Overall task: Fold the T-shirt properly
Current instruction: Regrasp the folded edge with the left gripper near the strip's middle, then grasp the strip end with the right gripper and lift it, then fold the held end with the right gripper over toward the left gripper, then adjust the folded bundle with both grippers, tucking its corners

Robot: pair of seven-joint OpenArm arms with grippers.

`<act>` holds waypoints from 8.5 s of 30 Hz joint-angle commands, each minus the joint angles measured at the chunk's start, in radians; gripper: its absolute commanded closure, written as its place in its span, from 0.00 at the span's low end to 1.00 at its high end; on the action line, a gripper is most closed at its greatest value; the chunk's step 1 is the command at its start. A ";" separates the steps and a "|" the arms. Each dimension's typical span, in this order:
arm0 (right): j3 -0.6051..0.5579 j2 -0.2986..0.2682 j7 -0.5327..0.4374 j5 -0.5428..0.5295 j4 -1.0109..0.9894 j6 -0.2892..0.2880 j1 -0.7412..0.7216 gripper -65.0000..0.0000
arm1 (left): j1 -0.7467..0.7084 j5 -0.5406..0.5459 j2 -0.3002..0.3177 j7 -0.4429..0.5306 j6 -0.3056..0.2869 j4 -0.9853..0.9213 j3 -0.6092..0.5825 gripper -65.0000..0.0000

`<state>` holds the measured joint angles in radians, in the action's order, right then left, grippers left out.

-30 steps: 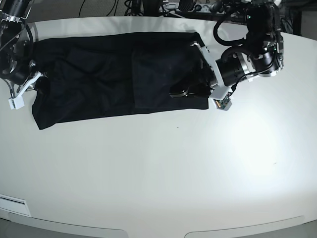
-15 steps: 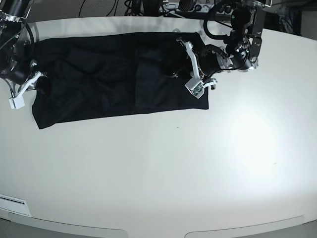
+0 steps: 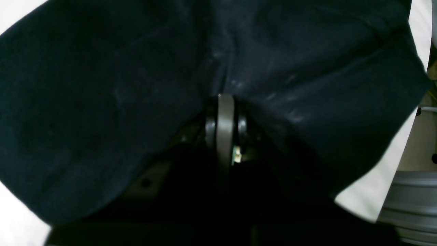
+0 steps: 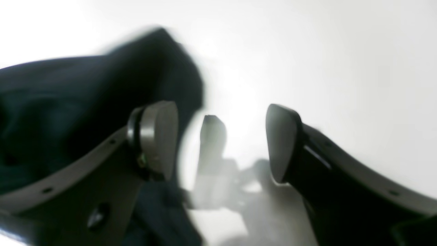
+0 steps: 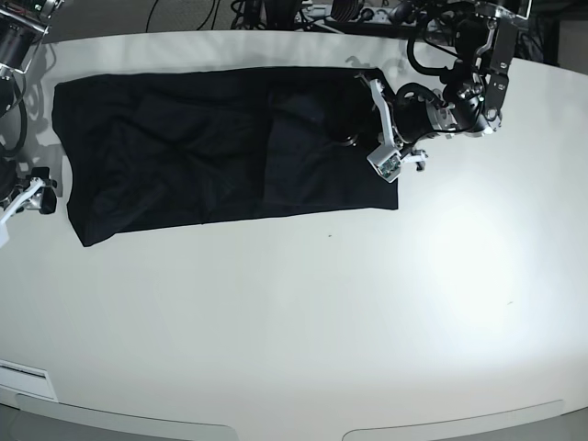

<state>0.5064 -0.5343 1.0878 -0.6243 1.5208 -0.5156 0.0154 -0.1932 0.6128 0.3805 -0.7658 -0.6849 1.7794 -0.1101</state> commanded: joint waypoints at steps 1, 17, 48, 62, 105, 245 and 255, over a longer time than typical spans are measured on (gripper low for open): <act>0.005 -0.017 -0.010 -0.014 -0.005 -0.002 -0.001 0.35 | 0.003 -0.010 0.010 -0.012 0.005 0.012 0.006 1.00; 0.005 0.033 0.299 -0.640 -0.427 -0.183 0.046 0.35 | 0.008 -0.002 0.010 -0.019 0.005 0.012 0.006 1.00; -0.109 0.055 0.308 -0.859 -0.388 -0.183 0.035 1.00 | 0.009 0.035 0.010 -0.015 0.004 0.012 0.006 1.00; -0.108 -0.153 0.308 -0.677 0.024 -0.183 0.037 1.00 | 0.100 0.264 0.010 -0.028 -0.013 0.055 0.008 0.66; -0.106 0.220 0.308 -0.819 0.581 -0.100 0.043 1.00 | 0.043 0.101 -0.032 -0.042 0.027 0.051 0.008 0.66; -0.611 0.135 -0.328 -0.021 0.470 -0.183 0.084 1.00 | 0.055 0.439 0.032 -0.233 -0.013 0.219 -0.208 1.00; -0.913 0.156 -0.325 0.080 0.177 -0.183 -0.185 1.00 | 0.022 0.019 0.038 -0.105 -0.013 0.176 -0.396 1.00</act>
<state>-0.4149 -0.3695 0.7853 -0.5304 1.6810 -0.6964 -0.1505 -0.1825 0.6186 0.4122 -0.8940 -0.6907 1.9411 -0.5110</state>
